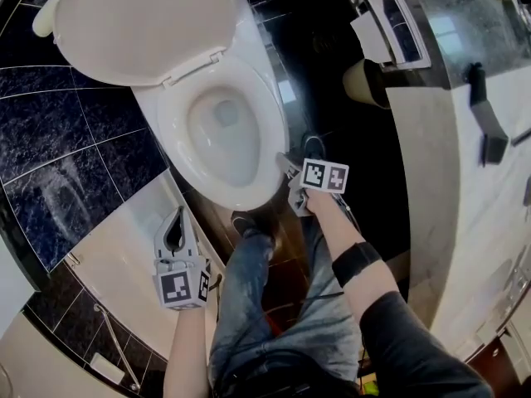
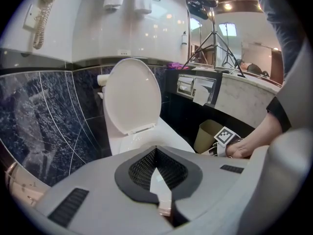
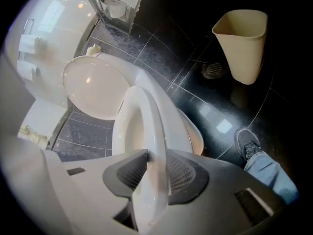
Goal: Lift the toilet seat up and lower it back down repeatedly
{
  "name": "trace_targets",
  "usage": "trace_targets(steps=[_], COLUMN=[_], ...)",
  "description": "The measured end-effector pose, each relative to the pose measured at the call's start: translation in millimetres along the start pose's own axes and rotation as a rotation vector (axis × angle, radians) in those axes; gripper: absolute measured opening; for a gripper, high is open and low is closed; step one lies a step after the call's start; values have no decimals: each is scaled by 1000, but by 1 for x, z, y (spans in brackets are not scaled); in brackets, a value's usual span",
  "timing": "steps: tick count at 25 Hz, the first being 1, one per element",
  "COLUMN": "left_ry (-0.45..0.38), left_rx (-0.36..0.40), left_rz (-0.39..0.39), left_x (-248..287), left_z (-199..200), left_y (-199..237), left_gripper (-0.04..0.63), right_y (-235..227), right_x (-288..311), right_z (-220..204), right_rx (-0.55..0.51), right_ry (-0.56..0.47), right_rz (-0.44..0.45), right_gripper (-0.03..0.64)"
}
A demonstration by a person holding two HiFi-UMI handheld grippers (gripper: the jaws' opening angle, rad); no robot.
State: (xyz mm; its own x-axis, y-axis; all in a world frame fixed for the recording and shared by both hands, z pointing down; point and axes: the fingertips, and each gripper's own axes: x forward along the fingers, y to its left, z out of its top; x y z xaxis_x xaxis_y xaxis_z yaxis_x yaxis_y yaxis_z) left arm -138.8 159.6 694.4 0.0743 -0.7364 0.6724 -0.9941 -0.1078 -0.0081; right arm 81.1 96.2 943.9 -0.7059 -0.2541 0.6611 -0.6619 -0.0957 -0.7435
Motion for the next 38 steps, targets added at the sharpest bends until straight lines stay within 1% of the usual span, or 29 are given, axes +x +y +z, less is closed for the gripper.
trace_targets(steps=[4, 8, 13, 16, 18, 20, 24, 25, 27, 30, 31, 33, 35, 38], left_ry=[-10, 9, 14, 13, 33, 54, 114, 130, 163, 212, 214, 184, 140, 94], left_rx=[10, 3, -11, 0, -37, -44, -65, -76, -121, -221, -253, -286, -284, -326], left_rz=[-4, -14, -23, -29, -24, -23, -28, -28, -20, -1, 1, -12, -17, 6], left_x=[-1, -2, -10, -22, -33, -43, -65, -69, -73, -67, -62, -49, -33, -21], left_z=[-7, -8, 3, 7, 18, 19, -2, -9, -21, -38, -37, -18, 5, 36], left_y=[-3, -7, -16, -20, -27, -32, -42, -44, -46, -45, -46, -50, -51, -46], left_gripper=[0, 0, 0, 0, 0, 0, 0, 0, 0, 0, 0, 0, 0, 0], right_y=[1, 10, 31, 50, 66, 81, 113, 123, 145, 170, 176, 189, 199, 207], right_x=[-1, -9, -27, -43, -54, -65, -85, -89, -96, -103, -104, -107, -109, -110], right_z=[1, 2, 6, 10, 15, 23, 42, 48, 61, 77, 80, 88, 94, 100], right_rx=[5, 0, 8, 18, 23, 23, 8, 1, -10, 1, 4, -11, -25, -15], right_ry=[16, 34, 48, 58, 64, 71, 94, 100, 104, 93, 92, 98, 104, 106], right_rz=[0, 10, 12, 17, 21, 22, 27, 34, 54, 75, 75, 72, 70, 70], right_gripper=[130, 126, 124, 121, 120, 118, 120, 120, 121, 123, 123, 123, 124, 124])
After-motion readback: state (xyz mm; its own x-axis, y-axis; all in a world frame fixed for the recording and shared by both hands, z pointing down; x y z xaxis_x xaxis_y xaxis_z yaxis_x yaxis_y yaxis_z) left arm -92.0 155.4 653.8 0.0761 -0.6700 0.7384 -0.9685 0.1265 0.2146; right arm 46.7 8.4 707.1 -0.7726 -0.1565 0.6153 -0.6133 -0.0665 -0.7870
